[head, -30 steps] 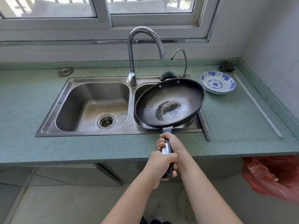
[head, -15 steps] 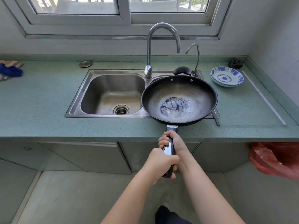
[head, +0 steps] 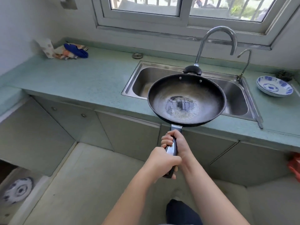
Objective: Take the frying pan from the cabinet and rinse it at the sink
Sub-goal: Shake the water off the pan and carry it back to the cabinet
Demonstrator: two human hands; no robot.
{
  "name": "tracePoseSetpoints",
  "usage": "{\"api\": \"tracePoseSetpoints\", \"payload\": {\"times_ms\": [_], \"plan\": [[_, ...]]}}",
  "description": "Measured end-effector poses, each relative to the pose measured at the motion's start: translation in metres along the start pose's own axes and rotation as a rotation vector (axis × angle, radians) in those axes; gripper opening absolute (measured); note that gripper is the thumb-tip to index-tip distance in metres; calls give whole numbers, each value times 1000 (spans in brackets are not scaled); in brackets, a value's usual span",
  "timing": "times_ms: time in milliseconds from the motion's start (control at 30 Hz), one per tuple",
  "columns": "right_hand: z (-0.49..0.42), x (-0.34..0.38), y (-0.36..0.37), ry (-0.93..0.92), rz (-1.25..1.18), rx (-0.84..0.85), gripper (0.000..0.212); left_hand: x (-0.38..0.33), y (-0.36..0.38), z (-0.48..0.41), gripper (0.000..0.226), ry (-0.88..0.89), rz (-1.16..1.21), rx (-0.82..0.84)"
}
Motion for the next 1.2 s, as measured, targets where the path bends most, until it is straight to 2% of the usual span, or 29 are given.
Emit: {"api": "tracePoseSetpoints", "payload": {"times_ms": [200, 300, 733, 833, 1033, 1200], "plan": [[-34, -30, 53, 79, 68, 57, 45, 4, -58, -9, 10, -29, 68, -105], [-63, -35, 84, 114, 102, 88, 48, -2, -91, -28, 11, -34, 83, -154], [-195, -15, 237, 204, 203, 180, 51, -66, -229, -141, 13, -38, 113, -335], [-218, -17, 261, 221, 232, 190, 53, -71, -254, -158, 16, -36, 117, -347], [-265, -34, 308, 238, 221, 190, 53, -71, -314, -194, 8, -44, 139, -349], [-317, -54, 355, 193, 194, 173, 56, -71, -379, -232, 15, -47, 125, -315]]}}
Point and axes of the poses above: each hand's wrist, its own z-axis away from the middle knuckle, its own y-axis out of the palm, x = y × z, the point moved 1 cm from there along -z, towards the middle knuckle, and after that the axes turned 7 degrees about -x, right-handed, at the moved point
